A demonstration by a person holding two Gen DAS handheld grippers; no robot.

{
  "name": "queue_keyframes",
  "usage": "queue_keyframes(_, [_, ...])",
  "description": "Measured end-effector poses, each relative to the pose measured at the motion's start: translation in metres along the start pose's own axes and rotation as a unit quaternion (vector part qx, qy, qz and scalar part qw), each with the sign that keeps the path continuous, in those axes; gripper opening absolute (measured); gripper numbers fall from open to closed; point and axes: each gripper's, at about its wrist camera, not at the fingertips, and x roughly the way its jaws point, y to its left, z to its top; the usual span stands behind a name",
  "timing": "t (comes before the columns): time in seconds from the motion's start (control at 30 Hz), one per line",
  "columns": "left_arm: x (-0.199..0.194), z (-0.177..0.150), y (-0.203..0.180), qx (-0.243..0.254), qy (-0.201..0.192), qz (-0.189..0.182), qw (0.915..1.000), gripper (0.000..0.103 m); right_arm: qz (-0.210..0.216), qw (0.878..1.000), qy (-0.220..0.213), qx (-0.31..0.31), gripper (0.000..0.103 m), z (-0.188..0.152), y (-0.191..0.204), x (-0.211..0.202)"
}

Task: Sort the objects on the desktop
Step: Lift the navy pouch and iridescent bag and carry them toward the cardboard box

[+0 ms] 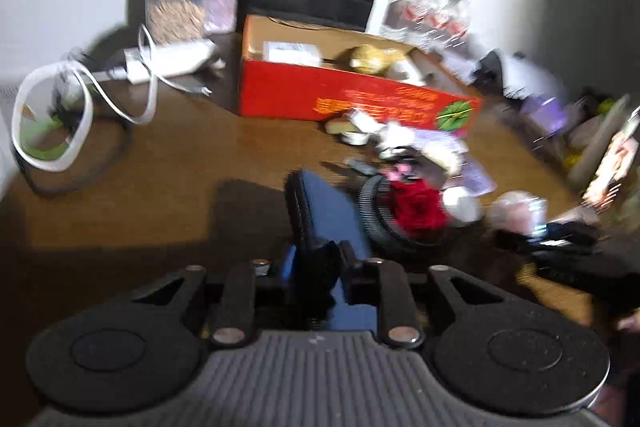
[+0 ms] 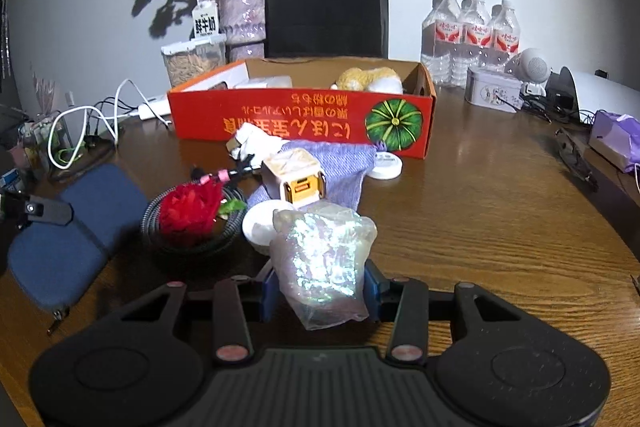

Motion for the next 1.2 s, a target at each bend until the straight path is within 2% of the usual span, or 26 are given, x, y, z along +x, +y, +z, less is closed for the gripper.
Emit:
queue_keyframes(0.03, [0.004,-0.001,-0.002,0.012,0.002,0.028,0.9995,0.030,-0.001,1.000,0.001,0.001,0.042,0.000,0.000,0.001])
queue_keyframes(0.1, [0.010,-0.001,-0.001,0.010,0.003,0.042,0.9990,0.045,-0.002,1.000,0.000,0.003,0.042,-0.001,-0.001,0.000])
queue_keyframes(0.13, [0.011,-0.002,0.001,0.003,0.002,0.041,0.9991,0.064,-0.002,1.000,0.000,0.003,0.042,-0.002,-0.001,0.000])
queue_keyframes(0.17, [0.011,-0.002,0.002,-0.003,-0.004,0.039,0.9992,0.077,-0.003,1.000,0.000,0.003,0.042,-0.003,-0.002,0.000])
queue_keyframes(0.23, [0.008,-0.004,-0.004,0.002,-0.018,0.025,0.9995,0.084,-0.003,1.000,-0.001,0.004,0.042,-0.003,-0.003,-0.001])
queue_keyframes(0.3, [0.009,-0.004,-0.014,0.015,-0.021,0.013,0.9996,0.102,-0.005,1.000,-0.002,0.006,0.042,-0.003,-0.004,0.000])
queue_keyframes(0.33, [0.010,-0.004,-0.020,0.018,-0.026,0.008,0.9995,0.103,-0.005,1.000,-0.002,0.006,0.042,-0.002,-0.004,0.000])
queue_keyframes(0.43, [0.025,-0.003,-0.035,0.038,-0.014,0.005,0.9992,0.103,-0.002,1.000,-0.002,0.003,0.042,0.001,-0.001,0.001])
queue_keyframes(0.5, [0.036,-0.005,-0.040,0.051,-0.009,0.039,0.9979,0.103,0.002,1.000,-0.002,-0.004,0.042,0.001,0.002,0.002])
queue_keyframes(0.53, [0.040,-0.006,-0.040,0.054,-0.003,0.050,0.9973,0.094,0.002,1.000,-0.002,-0.006,0.042,0.001,0.004,0.001])
queue_keyframes(0.57, [0.042,-0.008,-0.039,0.050,0.000,0.055,0.9972,0.074,0.002,1.000,-0.002,-0.007,0.041,0.001,0.004,0.000])
queue_keyframes(0.6, [0.042,-0.010,-0.038,0.050,-0.004,0.066,0.9966,0.068,0.001,1.000,-0.003,-0.008,0.041,0.001,0.005,-0.002])
queue_keyframes(0.77, [0.028,-0.012,-0.032,0.038,-0.020,0.057,0.9974,0.062,0.011,1.000,-0.027,0.006,0.041,0.011,0.001,-0.020])
queue_keyframes(0.83, [0.017,-0.004,-0.030,0.022,-0.039,0.049,0.9978,0.062,0.019,0.999,-0.041,0.007,0.041,0.019,-0.001,-0.028])
queue_keyframes(0.97, [-0.004,0.042,-0.025,0.006,-0.090,0.019,0.9958,0.062,0.039,0.996,-0.075,0.004,0.041,0.050,-0.008,-0.036])
queue_keyframes(1.03, [0.000,0.078,-0.024,-0.001,-0.104,0.006,0.9946,0.062,0.045,0.995,-0.087,-0.001,0.041,0.073,-0.014,-0.030])
queue_keyframes(1.13, [0.026,0.142,-0.029,-0.004,-0.101,0.001,0.9949,0.062,0.036,0.994,-0.101,-0.013,0.041,0.116,-0.023,-0.011])
queue_keyframes(1.2, [0.054,0.180,-0.034,-0.010,-0.082,-0.010,0.9965,0.063,0.046,0.995,-0.089,0.001,0.041,0.152,-0.031,0.016])
